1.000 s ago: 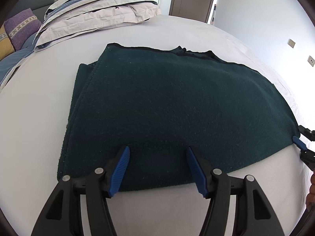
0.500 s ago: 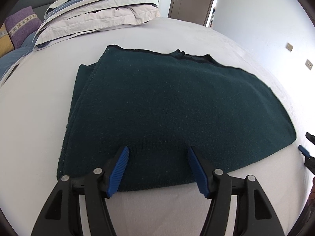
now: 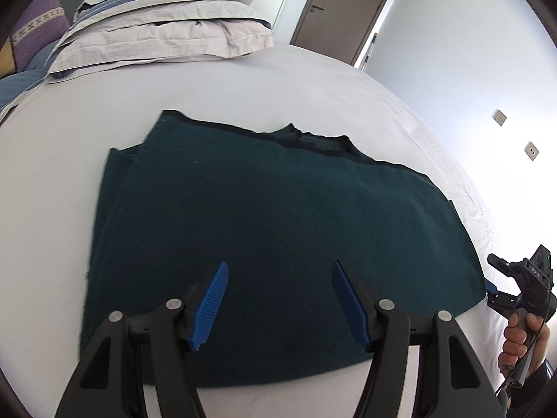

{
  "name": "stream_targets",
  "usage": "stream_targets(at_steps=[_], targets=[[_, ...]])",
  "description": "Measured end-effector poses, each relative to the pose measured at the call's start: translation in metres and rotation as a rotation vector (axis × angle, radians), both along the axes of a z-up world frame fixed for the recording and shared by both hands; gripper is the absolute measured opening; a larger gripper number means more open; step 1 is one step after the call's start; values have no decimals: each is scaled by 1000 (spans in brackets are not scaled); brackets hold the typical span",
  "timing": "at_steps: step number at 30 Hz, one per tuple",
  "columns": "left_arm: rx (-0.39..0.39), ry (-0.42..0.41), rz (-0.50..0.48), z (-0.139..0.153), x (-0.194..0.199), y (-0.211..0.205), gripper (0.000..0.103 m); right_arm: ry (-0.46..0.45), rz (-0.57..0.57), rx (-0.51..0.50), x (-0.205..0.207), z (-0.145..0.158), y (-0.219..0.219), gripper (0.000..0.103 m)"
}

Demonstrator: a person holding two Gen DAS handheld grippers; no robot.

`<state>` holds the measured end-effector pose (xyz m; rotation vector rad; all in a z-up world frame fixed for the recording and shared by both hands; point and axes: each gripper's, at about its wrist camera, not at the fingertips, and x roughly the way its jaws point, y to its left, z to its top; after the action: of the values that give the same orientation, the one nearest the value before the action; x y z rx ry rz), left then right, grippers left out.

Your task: Fold small clothes

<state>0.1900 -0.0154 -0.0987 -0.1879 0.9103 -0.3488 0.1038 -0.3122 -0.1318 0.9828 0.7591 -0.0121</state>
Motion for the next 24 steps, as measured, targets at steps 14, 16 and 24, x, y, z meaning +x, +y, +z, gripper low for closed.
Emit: stream_targets(at_steps=[14, 16, 24], targets=[[25, 37, -65, -18, 27, -36, 66, 69, 85, 31, 73, -9, 14, 35], [28, 32, -74, -19, 25, -35, 66, 78, 99, 30, 71, -12, 19, 27], [3, 43, -77, -25, 26, -29, 66, 70, 81, 43, 60, -18, 27, 20]])
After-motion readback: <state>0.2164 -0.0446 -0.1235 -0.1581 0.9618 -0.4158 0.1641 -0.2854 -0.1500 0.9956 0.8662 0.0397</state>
